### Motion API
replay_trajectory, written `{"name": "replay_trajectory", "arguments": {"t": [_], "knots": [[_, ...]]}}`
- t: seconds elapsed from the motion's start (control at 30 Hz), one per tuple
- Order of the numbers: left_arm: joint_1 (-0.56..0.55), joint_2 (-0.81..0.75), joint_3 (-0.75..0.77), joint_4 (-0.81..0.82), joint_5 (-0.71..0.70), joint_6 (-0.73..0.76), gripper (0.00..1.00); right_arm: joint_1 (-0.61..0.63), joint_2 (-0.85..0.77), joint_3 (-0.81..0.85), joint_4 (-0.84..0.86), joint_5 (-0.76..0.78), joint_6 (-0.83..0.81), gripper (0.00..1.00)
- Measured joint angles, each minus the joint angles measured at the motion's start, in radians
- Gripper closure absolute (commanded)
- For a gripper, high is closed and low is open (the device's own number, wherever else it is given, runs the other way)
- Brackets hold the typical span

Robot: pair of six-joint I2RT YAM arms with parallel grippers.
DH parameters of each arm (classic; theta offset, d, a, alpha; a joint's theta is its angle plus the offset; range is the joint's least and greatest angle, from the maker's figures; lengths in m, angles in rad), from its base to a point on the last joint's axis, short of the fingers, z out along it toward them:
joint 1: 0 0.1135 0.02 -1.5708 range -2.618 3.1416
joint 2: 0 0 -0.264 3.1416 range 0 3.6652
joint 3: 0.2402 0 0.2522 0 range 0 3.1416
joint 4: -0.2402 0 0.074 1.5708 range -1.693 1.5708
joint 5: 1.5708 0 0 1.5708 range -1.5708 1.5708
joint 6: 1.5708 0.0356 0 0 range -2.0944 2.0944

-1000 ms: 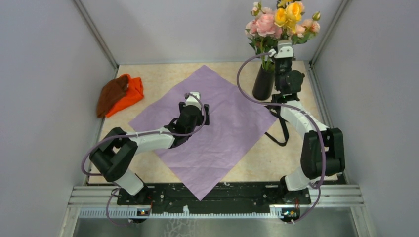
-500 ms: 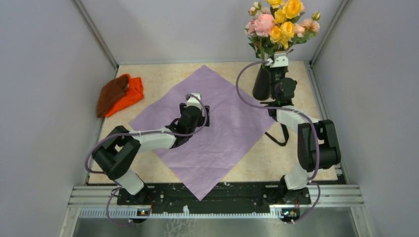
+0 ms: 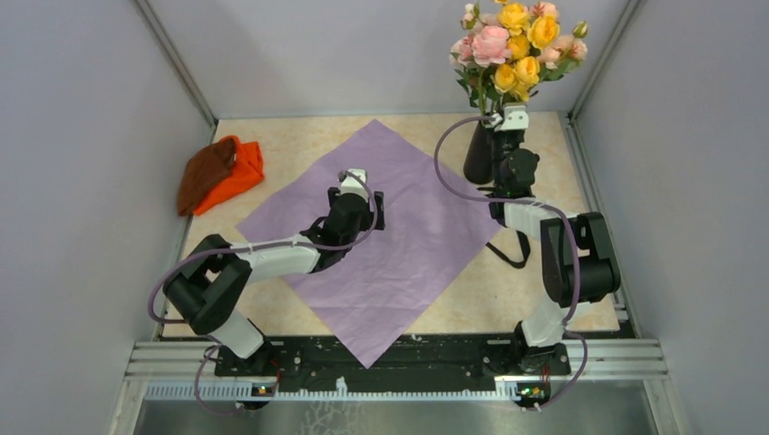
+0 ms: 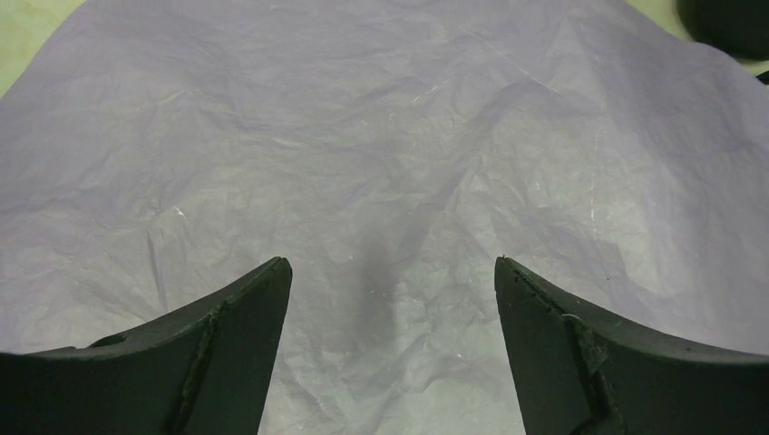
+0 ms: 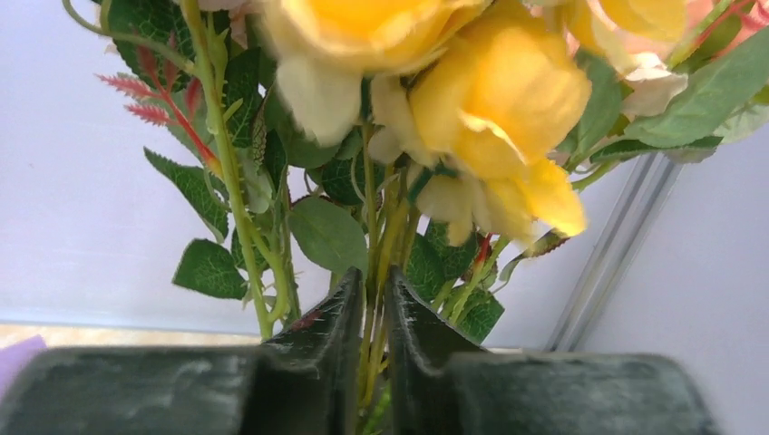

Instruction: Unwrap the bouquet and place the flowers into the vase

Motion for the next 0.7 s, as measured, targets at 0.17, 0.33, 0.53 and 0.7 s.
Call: {"name": "replay_trajectory", "arguments": {"t": [0.17,0.33,0.53,0.7], "knots": [[0.000,-0.023,-0.001,0.001,0.013,0.000,0.11,0.000,-0.001,-0.001,0.000,0.009,0.013,0.37],[0.000,-0.035,-0.013,0.001,0.029,0.000,0.12,0.000,-0.013,-0.018,-0.006,0.010,0.021,0.34],[0.000,-0.067,-0.022,0.001,0.044,0.000,0.11,0.000,-0.051,-0.069,-0.001,0.010,0.049,0.34],[0.000,-0.080,-0.022,0.001,0.056,-0.005,0.05,0.000,-0.069,-0.102,0.003,0.014,0.058,0.34]]}}
